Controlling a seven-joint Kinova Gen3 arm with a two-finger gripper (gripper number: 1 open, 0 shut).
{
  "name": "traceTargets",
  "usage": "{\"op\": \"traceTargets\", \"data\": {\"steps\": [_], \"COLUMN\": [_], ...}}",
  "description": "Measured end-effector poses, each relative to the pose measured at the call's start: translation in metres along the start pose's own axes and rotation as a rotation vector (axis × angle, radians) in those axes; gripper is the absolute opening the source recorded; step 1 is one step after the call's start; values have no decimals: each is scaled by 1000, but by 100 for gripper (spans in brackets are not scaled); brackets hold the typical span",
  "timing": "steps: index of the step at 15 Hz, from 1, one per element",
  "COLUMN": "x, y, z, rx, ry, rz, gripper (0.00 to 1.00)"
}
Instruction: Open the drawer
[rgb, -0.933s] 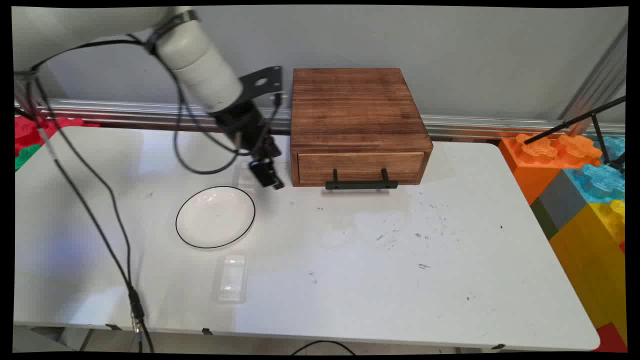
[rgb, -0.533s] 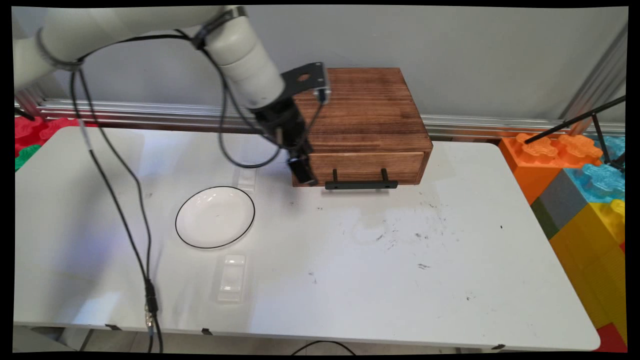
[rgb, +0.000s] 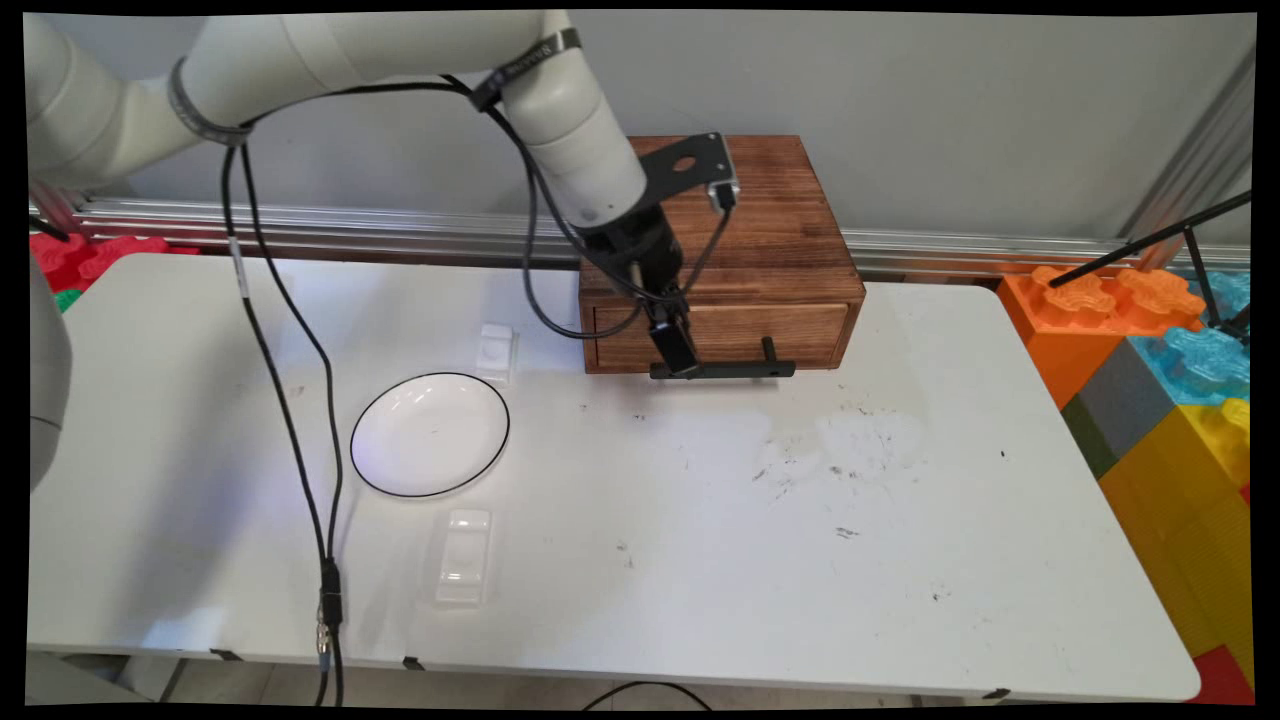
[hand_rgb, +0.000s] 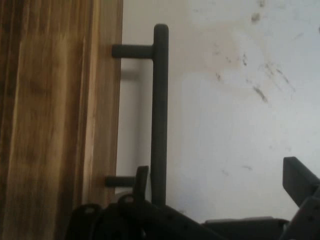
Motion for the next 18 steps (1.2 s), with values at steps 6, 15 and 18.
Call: {"op": "traceTargets", "data": {"steps": [6, 15, 18], "x": [7, 3, 0], "y": [1, 1, 3], "z": [28, 59, 67], "rx": [-16, 5, 12], "ry": [17, 67, 78], "rz": [-10, 1, 16], "gripper": [100, 100, 100]}}
